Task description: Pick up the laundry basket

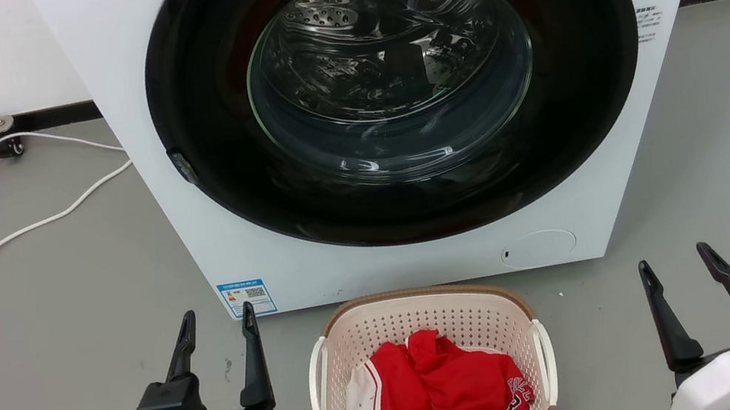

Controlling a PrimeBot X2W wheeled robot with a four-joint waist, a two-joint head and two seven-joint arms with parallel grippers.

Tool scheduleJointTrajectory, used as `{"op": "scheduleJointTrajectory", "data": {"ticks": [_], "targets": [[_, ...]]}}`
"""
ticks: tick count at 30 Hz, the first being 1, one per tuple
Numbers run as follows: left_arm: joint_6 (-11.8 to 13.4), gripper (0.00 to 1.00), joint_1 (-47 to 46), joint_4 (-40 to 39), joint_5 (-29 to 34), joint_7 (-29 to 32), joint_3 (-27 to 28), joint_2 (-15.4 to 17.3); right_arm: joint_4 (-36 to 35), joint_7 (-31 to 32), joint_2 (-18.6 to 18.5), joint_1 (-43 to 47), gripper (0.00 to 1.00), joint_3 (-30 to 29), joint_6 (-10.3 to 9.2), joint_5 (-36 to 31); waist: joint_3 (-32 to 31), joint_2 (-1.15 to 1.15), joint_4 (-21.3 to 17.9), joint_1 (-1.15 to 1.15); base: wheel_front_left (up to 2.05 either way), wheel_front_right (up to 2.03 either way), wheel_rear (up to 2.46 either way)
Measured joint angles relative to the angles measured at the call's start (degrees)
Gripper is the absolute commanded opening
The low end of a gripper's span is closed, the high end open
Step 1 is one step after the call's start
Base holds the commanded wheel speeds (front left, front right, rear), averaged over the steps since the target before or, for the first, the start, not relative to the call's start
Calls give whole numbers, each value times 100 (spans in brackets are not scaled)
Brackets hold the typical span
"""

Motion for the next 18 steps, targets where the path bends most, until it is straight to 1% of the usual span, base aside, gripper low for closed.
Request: {"op": "scheduleJointTrajectory", "data": {"ticks": [3,7,12,18], "targets": [[-1,100,-121,208,-24,0,-34,-4,177,90,-2,-34,100,-13,0,74,55,0,-1,0,0,0,0],[-79,100,-391,597,-71,5,-77,12,558,253,-3,-199,100,11,0,163,213,0,-11,0,0,0,0],[-162,100,-864,1120,-131,179,-105,59,1089,376,-3,-600,100,96,0,282,509,0,-27,0,0,0,0],[-271,100,-1466,1883,-291,322,-89,168,1855,364,-2,-1217,100,221,1,404,987,0,-67,0,0,0,0]]}}
